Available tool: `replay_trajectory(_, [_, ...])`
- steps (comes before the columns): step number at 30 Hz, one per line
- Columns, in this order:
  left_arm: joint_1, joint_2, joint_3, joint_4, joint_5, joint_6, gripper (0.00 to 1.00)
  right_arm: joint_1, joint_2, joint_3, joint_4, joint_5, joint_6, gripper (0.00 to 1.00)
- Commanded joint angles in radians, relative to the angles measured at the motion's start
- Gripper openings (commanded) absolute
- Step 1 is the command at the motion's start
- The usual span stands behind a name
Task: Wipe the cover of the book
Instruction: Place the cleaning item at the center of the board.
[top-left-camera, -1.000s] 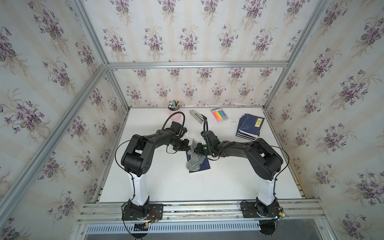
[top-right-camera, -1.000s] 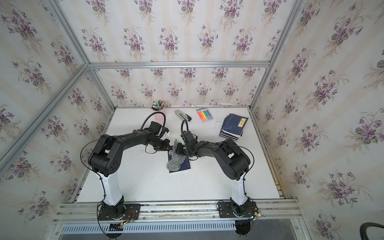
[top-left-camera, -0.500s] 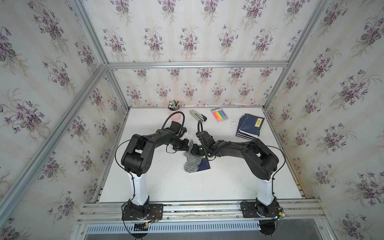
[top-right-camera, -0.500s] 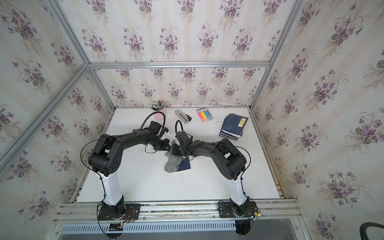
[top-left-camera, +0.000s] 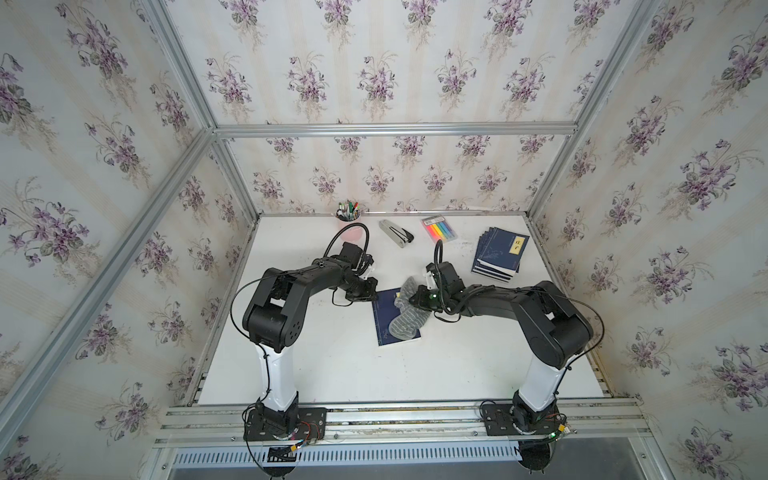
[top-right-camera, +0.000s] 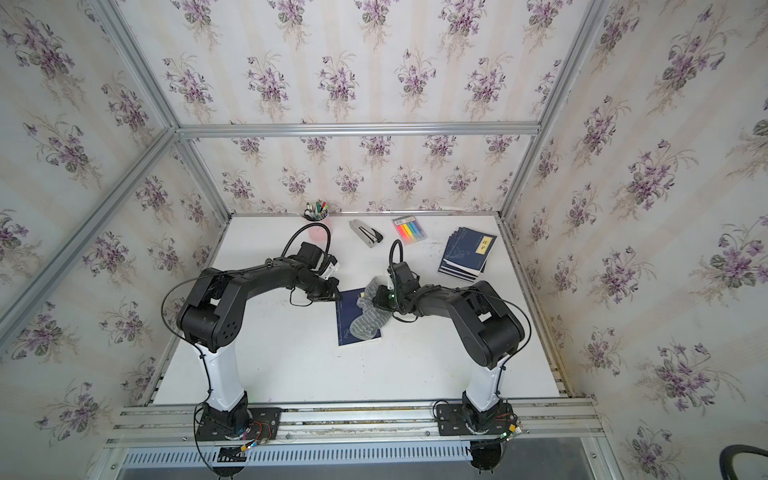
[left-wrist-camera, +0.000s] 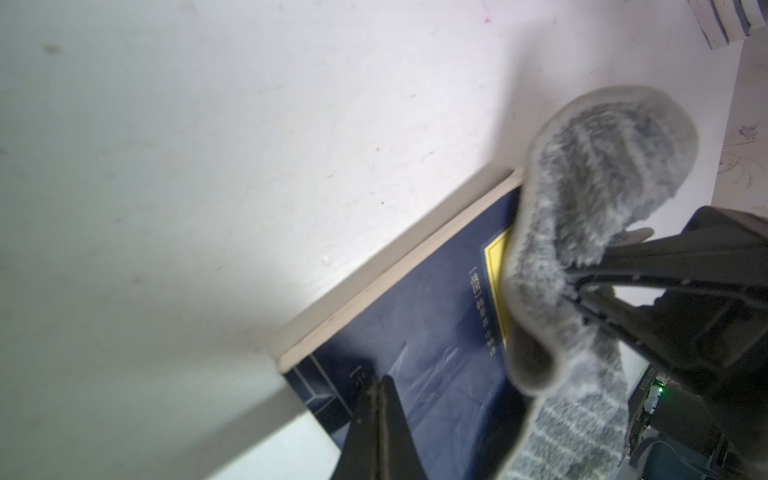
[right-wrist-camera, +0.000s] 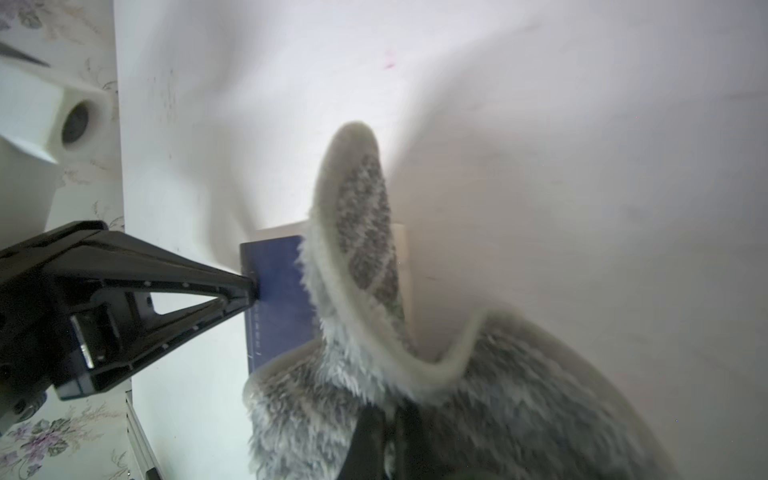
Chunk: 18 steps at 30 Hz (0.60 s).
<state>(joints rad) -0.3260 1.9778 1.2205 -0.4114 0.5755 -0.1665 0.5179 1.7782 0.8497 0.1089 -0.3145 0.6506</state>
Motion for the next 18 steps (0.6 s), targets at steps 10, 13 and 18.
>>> replay_trajectory(10, [-0.001, -0.050, -0.001, -0.070, -0.139, 0.010, 0.21, -0.107, -0.208, 0.101, -0.418, 0.383, -0.194, 0.49])
replay_trajectory(13, [-0.004, -0.124, -0.025, -0.067, -0.158, 0.003, 0.46, -0.085, -0.244, 0.131, -0.475, 0.447, -0.239, 0.58])
replay_trajectory(18, [-0.018, -0.241, -0.100, -0.065, -0.178, -0.043, 0.59, 0.002, -0.264, 0.168, -0.474, 0.410, -0.259, 0.64])
